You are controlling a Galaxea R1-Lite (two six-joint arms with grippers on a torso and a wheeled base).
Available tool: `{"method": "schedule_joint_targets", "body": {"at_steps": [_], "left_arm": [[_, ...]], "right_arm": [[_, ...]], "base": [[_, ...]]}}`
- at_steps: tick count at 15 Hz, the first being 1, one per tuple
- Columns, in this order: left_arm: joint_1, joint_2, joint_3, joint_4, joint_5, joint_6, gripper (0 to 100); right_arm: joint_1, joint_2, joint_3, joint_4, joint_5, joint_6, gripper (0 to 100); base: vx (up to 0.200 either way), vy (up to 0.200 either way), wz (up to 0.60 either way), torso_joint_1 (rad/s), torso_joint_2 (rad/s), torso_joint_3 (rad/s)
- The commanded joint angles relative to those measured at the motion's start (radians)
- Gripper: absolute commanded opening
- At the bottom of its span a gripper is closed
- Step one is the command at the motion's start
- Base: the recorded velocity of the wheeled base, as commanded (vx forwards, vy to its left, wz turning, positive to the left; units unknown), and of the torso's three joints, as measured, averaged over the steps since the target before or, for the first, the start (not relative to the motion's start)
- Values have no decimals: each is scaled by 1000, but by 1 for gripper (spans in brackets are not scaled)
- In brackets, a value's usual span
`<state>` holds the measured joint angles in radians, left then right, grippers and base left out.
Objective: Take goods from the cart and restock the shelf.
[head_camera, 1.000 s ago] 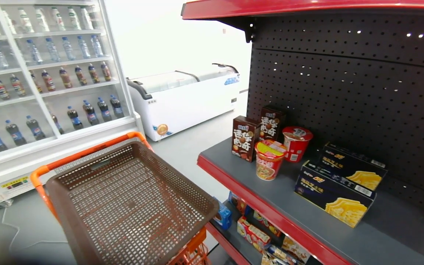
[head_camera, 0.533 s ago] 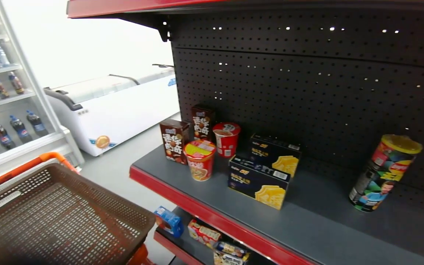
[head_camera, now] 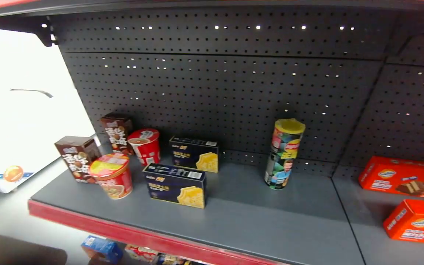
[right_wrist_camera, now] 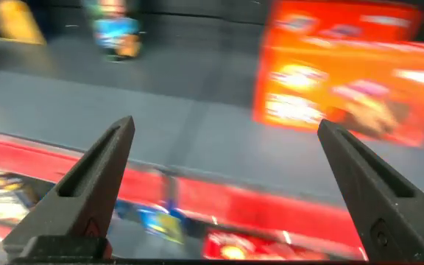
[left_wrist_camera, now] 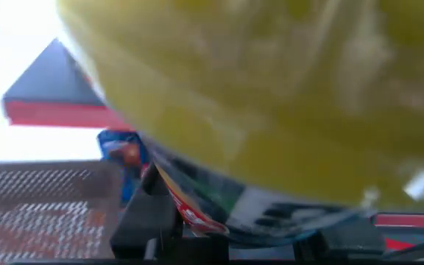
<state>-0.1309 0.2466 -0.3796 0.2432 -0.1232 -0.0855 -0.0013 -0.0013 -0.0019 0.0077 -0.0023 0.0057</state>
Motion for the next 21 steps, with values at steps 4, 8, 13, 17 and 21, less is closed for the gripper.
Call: {"method": "schedule_joint_targets", "body": {"at_steps": [4, 8, 13, 17, 21], "left_arm": [[4, -89, 22, 11, 10, 0, 0], [2, -122, 53, 13, 14, 3, 0], [4, -133, 25, 10, 17, 6, 0], [4, -96, -13, 11, 74, 75, 0], [2, -64, -19, 5, 108, 130, 0]], "right_arm": [[0, 1, 0, 0, -1, 0, 100], [0, 1, -1, 0, 1, 0, 100], [1, 1, -1, 2, 4, -1, 100], [-29, 165, -53, -2, 25, -36, 100], [109, 593, -368, -6, 153, -69, 100]], "base": [[0, 0, -450, 2, 2, 4], [0, 0, 0, 0, 0, 0], [0, 0, 0, 0, 0, 0], [0, 0, 0, 0, 0, 0], [0, 0, 0, 0, 0, 0]]}}
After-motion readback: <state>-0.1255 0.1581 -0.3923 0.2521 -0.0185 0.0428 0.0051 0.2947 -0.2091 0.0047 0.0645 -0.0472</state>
